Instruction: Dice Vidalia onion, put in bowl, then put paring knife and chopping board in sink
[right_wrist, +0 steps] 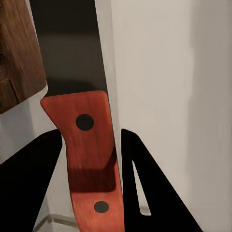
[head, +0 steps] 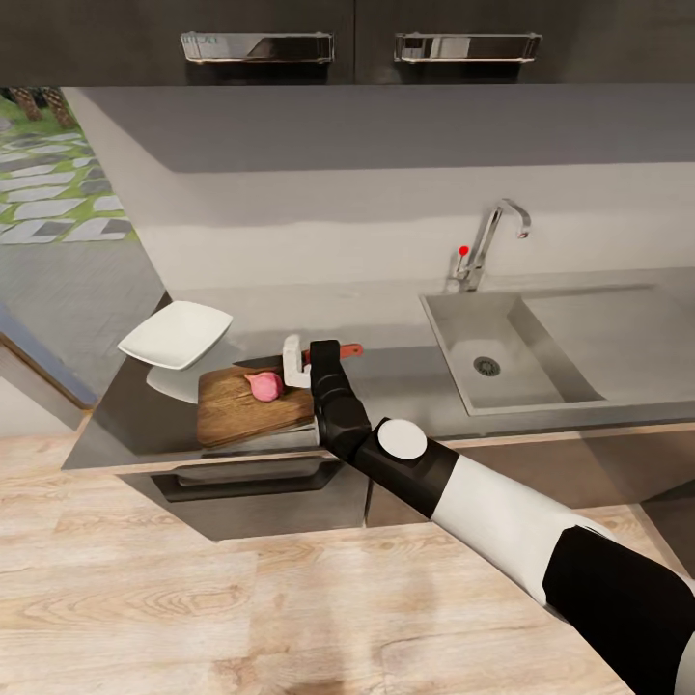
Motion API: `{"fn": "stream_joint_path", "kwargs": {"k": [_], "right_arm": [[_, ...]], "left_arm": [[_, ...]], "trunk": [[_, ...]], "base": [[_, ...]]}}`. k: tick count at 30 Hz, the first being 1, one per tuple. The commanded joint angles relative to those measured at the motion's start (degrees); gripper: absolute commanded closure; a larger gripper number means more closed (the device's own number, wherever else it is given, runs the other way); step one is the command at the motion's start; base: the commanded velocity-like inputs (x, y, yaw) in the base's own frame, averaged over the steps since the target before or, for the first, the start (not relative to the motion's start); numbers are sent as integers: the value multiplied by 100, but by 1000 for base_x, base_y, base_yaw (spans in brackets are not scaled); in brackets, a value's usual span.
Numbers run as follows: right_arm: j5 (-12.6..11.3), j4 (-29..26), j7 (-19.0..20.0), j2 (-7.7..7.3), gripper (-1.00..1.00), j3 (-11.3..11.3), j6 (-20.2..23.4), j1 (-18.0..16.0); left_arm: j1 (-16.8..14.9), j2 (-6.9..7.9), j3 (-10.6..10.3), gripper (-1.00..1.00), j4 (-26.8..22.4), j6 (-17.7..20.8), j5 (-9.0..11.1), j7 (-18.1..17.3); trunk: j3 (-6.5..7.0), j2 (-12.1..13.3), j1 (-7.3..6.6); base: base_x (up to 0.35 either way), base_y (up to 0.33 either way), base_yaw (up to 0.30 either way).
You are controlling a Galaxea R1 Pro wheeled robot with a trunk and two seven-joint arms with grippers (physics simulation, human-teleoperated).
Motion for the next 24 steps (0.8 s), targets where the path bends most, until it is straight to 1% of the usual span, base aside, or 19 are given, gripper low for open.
{"fn": "stream_joint_path", "kwargs": {"k": [1, 5, 9, 14, 24], "right_arm": [[61, -3, 56, -1, 100, 13, 32, -8], [60, 26, 65, -3, 100, 21, 33, -8], [60, 175, 67, -2, 100, 34, 27, -8], [60, 215, 69, -2, 100, 39, 25, -8], [60, 368, 77, -2, 100, 39, 24, -8]], "left_arm": [[-10, 0, -36, -100, 26, -40, 59, -34], [-10, 0, -37, -100, 26, -38, 59, -34], [-10, 0, -38, -100, 26, -38, 59, -34], [-10, 0, -35, -100, 26, -34, 59, -34], [-10, 3, -36, -100, 26, -39, 59, -34]], "trunk": [[-9, -10, 3], [-9, -10, 3], [-9, -10, 3], [-9, -10, 3], [-9, -10, 3]], "base": [[0, 0, 0], [0, 72, 0], [0, 235, 0], [0, 199, 0], [0, 19, 0]]}}
